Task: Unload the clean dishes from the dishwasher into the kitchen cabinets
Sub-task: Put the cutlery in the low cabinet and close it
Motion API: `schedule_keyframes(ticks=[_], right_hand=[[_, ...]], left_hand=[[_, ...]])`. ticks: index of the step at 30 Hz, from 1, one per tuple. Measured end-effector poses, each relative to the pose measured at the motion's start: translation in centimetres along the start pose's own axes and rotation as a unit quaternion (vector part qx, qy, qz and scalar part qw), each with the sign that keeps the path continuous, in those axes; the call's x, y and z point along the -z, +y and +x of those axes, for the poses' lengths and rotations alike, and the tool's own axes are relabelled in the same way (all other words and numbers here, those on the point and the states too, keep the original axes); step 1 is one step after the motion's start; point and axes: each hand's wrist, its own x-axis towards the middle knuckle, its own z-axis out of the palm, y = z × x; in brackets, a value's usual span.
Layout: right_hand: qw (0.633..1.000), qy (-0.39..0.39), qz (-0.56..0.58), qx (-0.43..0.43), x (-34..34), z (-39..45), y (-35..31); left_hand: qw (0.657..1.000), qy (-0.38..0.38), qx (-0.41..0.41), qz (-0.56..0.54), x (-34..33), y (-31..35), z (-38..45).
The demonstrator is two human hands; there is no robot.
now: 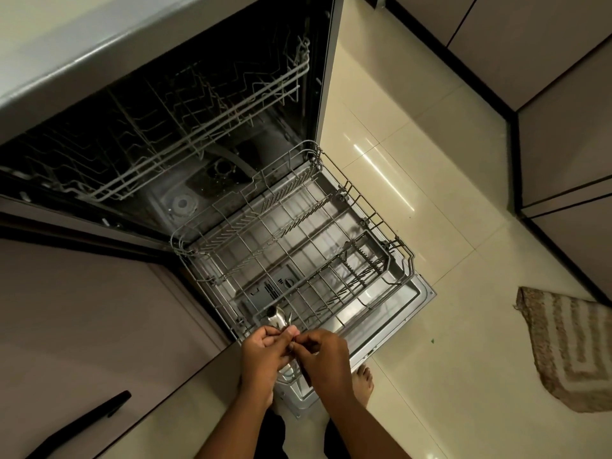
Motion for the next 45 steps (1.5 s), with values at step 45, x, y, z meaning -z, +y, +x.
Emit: schedule_keyframes(ticks=[45], right_hand=[[0.978,-0.196,0.05,-0.054,2.4,-10.6,-2.7]], left_hand=[[0.995,0.044,0.067,-0.061,6.7,-4.9,-13.4]])
